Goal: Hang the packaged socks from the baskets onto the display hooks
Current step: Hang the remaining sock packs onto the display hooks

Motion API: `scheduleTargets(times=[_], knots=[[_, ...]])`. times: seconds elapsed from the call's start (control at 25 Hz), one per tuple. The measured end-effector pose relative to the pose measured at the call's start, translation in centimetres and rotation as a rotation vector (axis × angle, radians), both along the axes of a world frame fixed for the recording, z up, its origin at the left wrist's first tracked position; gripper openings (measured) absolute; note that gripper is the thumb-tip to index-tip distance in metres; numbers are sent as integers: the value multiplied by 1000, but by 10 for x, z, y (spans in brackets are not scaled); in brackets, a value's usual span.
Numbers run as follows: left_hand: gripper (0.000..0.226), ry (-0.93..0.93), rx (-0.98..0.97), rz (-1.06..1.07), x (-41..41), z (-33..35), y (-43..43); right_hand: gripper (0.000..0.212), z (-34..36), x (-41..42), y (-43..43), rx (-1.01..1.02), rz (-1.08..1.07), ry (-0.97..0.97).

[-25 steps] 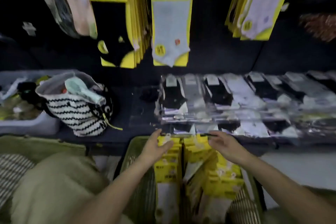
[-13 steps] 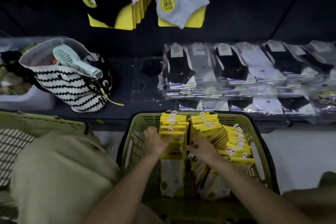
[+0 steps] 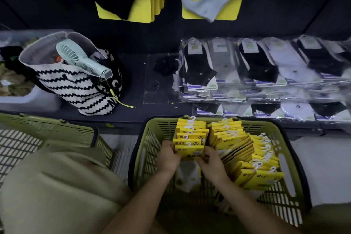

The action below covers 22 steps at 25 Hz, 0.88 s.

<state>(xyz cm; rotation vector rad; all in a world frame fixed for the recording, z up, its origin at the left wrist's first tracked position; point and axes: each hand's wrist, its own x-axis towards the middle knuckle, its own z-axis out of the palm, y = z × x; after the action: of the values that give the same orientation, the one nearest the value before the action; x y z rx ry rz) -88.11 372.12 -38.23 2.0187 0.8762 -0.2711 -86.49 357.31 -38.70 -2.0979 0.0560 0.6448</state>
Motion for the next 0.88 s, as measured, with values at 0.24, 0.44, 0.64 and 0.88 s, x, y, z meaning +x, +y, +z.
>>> scheduleTargets(times=[0.24, 0.44, 0.64, 0.88], knots=[[53, -122, -52, 70, 11, 9, 1, 64, 9, 9, 2, 92, -151, 12], [36, -6, -34, -50, 14, 0, 4, 72, 6, 18, 1, 63, -47, 82], [40, -19, 21, -49, 17, -5, 3, 59, 6, 23, 4, 23, -34, 66], [67, -57, -168, 34, 17, -1, 6, 64, 7, 24, 15, -44, -54, 39]])
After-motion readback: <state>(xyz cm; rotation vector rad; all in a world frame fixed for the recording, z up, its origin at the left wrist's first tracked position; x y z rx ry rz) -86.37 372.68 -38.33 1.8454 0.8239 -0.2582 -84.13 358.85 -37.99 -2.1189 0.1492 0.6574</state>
